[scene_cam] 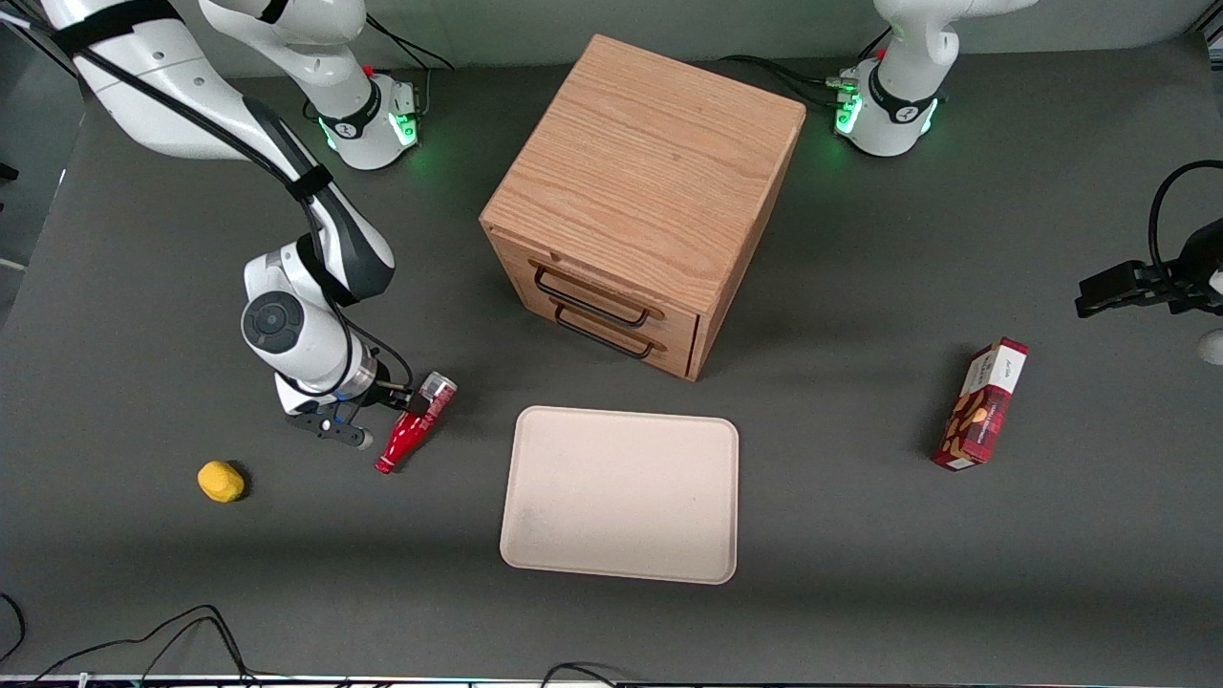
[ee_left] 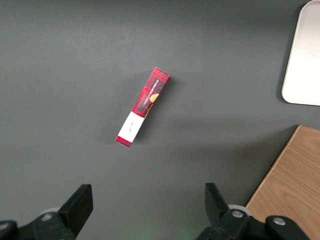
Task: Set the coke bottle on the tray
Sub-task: 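Close the right gripper around the bottle's body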
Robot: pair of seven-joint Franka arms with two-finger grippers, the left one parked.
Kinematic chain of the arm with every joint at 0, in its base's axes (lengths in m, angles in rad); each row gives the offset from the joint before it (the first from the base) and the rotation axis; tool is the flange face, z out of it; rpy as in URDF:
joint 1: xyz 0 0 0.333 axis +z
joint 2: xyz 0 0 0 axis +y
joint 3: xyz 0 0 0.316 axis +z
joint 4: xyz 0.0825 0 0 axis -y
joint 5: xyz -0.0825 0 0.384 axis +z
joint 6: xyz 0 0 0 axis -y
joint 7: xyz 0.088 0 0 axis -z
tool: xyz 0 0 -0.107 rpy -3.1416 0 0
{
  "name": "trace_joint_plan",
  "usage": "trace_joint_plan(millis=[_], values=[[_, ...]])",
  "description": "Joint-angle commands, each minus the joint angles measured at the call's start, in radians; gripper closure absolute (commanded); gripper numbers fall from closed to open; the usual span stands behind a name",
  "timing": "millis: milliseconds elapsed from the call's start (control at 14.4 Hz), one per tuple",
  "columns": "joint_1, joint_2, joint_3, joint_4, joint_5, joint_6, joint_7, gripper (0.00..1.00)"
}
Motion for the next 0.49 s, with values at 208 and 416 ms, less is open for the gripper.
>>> trace_joint_plan(millis=[208, 416], values=[[0.03, 0.106, -0.001, 0.052, -0.151, 0.058, 0.276, 0.0], [0.03, 0.148, -0.001, 0.072, -0.211, 0.069, 0.359, 0.0]])
